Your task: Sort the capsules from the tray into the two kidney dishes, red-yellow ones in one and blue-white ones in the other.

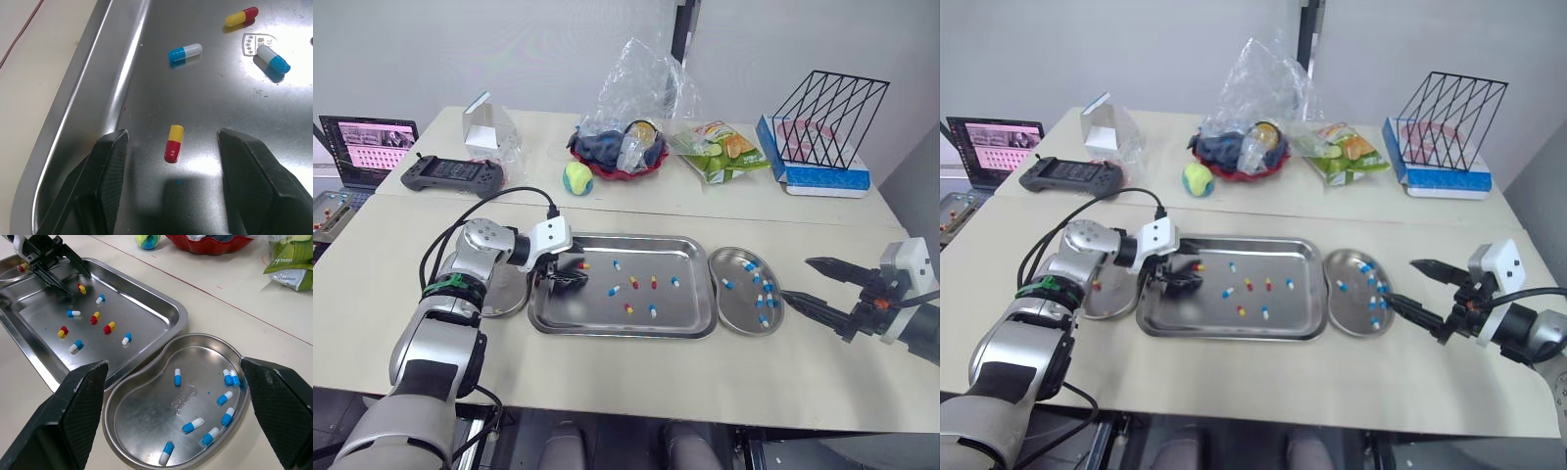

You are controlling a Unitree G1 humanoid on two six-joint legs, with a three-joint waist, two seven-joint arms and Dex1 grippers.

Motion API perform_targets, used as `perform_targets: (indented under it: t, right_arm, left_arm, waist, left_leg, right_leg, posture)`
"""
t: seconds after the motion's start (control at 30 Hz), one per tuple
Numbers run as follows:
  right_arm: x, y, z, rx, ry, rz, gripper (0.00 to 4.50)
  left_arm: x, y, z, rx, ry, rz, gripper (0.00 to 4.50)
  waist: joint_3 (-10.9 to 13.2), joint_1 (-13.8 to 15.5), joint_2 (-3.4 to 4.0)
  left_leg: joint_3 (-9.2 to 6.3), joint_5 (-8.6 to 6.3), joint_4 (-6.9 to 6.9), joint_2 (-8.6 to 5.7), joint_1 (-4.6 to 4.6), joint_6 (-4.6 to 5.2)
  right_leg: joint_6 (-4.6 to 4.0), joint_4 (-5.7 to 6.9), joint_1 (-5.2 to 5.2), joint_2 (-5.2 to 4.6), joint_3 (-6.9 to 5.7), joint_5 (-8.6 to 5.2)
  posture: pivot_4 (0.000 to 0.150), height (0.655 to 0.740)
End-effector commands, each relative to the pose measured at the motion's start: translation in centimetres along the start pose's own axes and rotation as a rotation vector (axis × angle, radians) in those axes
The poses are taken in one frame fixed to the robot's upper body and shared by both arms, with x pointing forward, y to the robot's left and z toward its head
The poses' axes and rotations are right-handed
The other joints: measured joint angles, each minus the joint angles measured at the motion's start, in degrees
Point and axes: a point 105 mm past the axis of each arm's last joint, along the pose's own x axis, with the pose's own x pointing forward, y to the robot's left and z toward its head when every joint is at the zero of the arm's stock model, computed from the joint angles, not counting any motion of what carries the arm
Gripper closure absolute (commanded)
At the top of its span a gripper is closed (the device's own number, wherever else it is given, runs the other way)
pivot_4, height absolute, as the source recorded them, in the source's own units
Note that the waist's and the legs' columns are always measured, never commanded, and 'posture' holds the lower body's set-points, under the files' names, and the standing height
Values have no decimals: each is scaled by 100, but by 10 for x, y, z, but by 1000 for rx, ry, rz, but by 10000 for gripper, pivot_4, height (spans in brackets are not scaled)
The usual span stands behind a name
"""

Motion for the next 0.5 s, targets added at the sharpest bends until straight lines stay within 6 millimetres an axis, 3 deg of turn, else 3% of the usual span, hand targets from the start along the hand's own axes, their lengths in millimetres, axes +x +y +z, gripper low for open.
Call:
perform_targets:
  t: [0.03, 0.23, 0.37, 0.5]
  right_arm:
    - [0, -2, 7, -32, -27, -8, 0]
    - [4, 0, 4, -31, -14, 7, 0]
    - [7, 0, 3, -27, -16, 15, 0]
    - [12, -2, 3, -25, -18, 30, 0]
  left_arm:
    - [3, 1, 5, -26, -14, -18, 25642]
    - [2, 0, 7, -18, -18, -31, 44826]
    - [-2, 2, 10, -24, -39, -21, 44826]
    - [-22, 18, 21, -53, -110, 61, 44826]
  waist:
    - [0, 1, 0]
    - [0, 0, 0]
    - [0, 0, 0]
    - [0, -12, 0]
  left_leg:
    - [0, 0, 0, 0, 0, 0]
    - [-2, 0, 1, 0, -1, 0]
    - [-2, 0, 2, -1, -1, 0]
    - [-4, 0, 3, -1, -3, 0]
  right_leg:
    - [0, 0, 1, 0, 0, 0]
    - [0, 0, 1, 0, -2, 0]
    - [0, 0, 1, 0, -2, 0]
    - [0, 1, 0, 0, -3, 0]
  posture:
    - [1500, 7180]
    - [1500, 7180]
    - [1500, 7180]
    - [1500, 7180]
